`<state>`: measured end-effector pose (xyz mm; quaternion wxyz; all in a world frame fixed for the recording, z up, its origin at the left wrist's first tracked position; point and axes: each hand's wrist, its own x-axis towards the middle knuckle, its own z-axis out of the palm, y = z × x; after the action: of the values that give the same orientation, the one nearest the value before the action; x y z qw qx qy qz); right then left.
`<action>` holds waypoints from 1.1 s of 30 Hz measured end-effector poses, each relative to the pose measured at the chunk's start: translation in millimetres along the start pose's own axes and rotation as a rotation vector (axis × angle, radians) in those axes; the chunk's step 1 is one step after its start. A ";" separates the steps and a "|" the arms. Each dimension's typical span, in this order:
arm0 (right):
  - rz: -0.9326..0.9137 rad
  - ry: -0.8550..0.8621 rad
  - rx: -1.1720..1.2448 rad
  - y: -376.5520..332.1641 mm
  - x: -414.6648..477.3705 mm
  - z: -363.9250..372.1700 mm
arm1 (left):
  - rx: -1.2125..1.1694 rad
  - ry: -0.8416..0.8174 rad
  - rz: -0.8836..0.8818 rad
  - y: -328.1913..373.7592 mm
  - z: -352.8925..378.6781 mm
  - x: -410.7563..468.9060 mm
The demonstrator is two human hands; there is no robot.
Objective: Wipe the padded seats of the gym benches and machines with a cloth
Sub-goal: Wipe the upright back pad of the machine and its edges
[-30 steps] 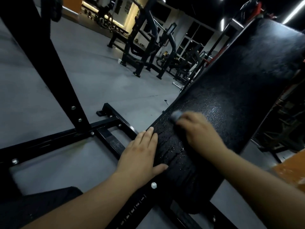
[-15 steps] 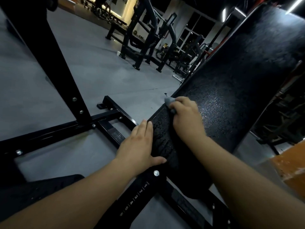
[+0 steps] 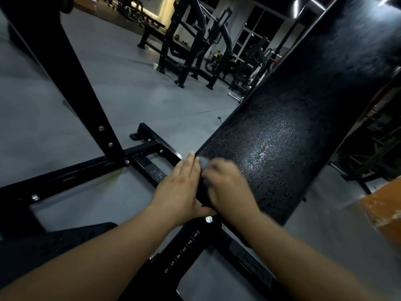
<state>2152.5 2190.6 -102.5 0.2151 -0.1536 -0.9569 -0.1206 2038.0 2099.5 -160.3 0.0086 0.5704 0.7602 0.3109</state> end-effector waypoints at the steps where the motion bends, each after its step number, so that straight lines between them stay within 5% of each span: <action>1: -0.107 -0.090 0.022 -3.4 -28.4 -4.1 | 0.015 0.007 0.019 0.7 0.5 -0.5; 4: -0.191 -0.072 -0.085 41.1 -57.4 -44.4 | 0.098 0.026 0.088 7.8 1.8 -2.2; 8: 0.276 0.270 -0.190 97.3 -1.8 -74.6 | 0.179 0.003 0.165 23.0 5.1 -7.2; 14: -0.179 -0.043 -0.086 52.5 -97.0 -57.6 | 0.189 0.044 0.229 27.7 11.2 -7.4; 19: 0.213 0.312 -0.193 105.1 -44.3 -79.9 | 0.212 0.058 0.351 43.2 16.0 -4.6; 24: -0.153 0.041 -0.063 53.4 -124.9 -56.9 | 0.209 0.036 0.357 41.7 20.2 -6.1; 26: -0.123 0.089 -0.118 85.6 -115.4 -75.2 | 0.226 0.050 0.366 40.7 21.7 -4.4; 30: 0.228 0.406 -0.166 111.1 -52.9 -90.9 | 0.238 0.070 0.377 43.0 23.8 -4.6; 33: -0.010 0.174 -0.048 51.8 -97.6 -50.4 | 0.215 0.055 0.372 43.6 21.0 -4.6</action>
<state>2273.2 2199.9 -93.6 0.2930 -0.1432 -0.9321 -0.1574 2085.0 2112.0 -157.8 -0.1303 0.6897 0.6707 0.2397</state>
